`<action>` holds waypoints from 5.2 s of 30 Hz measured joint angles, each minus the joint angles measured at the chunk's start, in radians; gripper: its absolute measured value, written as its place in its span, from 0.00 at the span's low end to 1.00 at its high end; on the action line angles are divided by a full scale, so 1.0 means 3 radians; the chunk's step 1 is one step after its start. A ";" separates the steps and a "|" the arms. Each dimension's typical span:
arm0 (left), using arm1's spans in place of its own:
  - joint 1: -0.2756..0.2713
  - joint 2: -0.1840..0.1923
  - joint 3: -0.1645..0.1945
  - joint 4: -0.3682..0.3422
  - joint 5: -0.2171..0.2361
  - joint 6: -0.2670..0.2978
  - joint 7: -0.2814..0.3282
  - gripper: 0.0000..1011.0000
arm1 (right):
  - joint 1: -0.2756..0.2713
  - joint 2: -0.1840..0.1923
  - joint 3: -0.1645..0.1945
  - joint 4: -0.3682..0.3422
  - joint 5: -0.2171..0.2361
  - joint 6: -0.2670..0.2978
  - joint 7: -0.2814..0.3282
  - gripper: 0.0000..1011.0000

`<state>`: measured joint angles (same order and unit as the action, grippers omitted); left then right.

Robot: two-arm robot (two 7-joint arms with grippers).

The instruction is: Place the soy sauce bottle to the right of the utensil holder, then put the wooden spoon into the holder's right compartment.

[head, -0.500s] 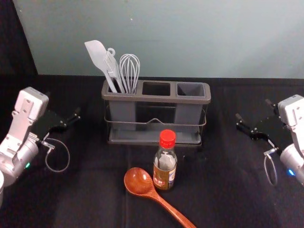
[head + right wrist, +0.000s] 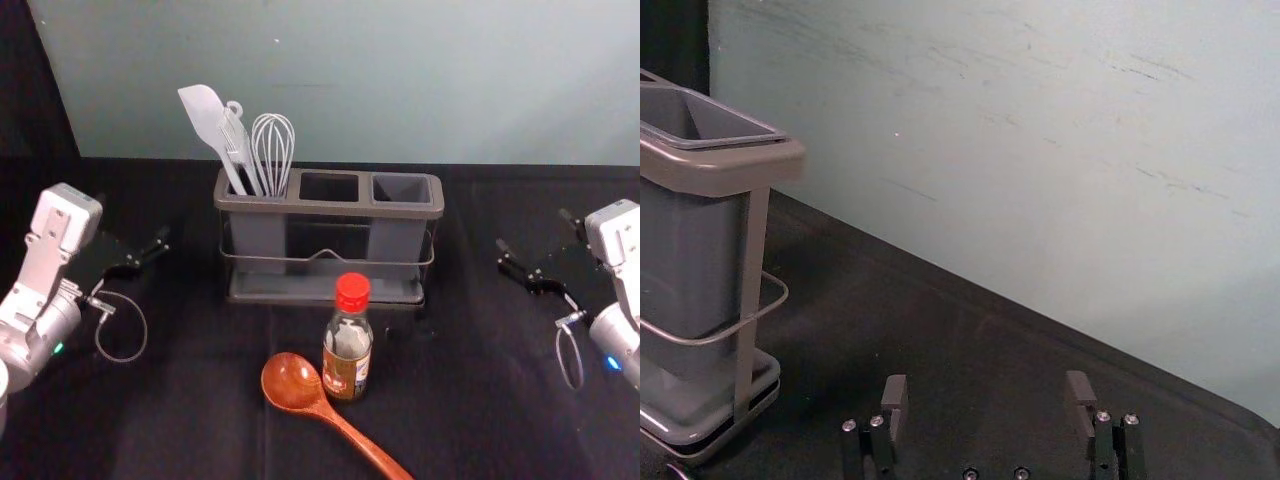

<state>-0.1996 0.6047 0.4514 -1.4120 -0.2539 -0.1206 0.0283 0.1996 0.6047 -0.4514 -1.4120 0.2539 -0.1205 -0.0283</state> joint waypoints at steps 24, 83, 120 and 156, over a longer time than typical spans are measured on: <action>0.0000 0.0000 0.0000 0.0000 0.0000 0.0000 0.0000 0.99 | -0.0029 0.0015 0.0039 -0.0040 0.0006 -0.0042 0.0028 0.99; 0.0000 0.0000 0.0000 0.0000 0.0000 0.0000 0.0000 0.99 | -0.0838 0.0246 0.0298 -0.1338 0.1015 0.0123 0.1963 0.99; 0.0000 0.0000 0.0000 0.0000 0.0000 0.0000 0.0000 0.99 | -0.0283 -0.0196 -0.0040 -0.0987 0.0721 0.0421 0.1888 0.99; 0.0000 0.0000 0.0000 0.0000 0.0000 0.0000 0.0000 0.99 | -0.0375 -0.0124 0.0049 -0.1116 0.0728 0.0357 0.1869 0.39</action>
<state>-0.1996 0.6047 0.4514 -1.4120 -0.2539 -0.1205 0.0283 0.0870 0.5675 -0.4368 -1.7469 0.4723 -0.0134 0.5325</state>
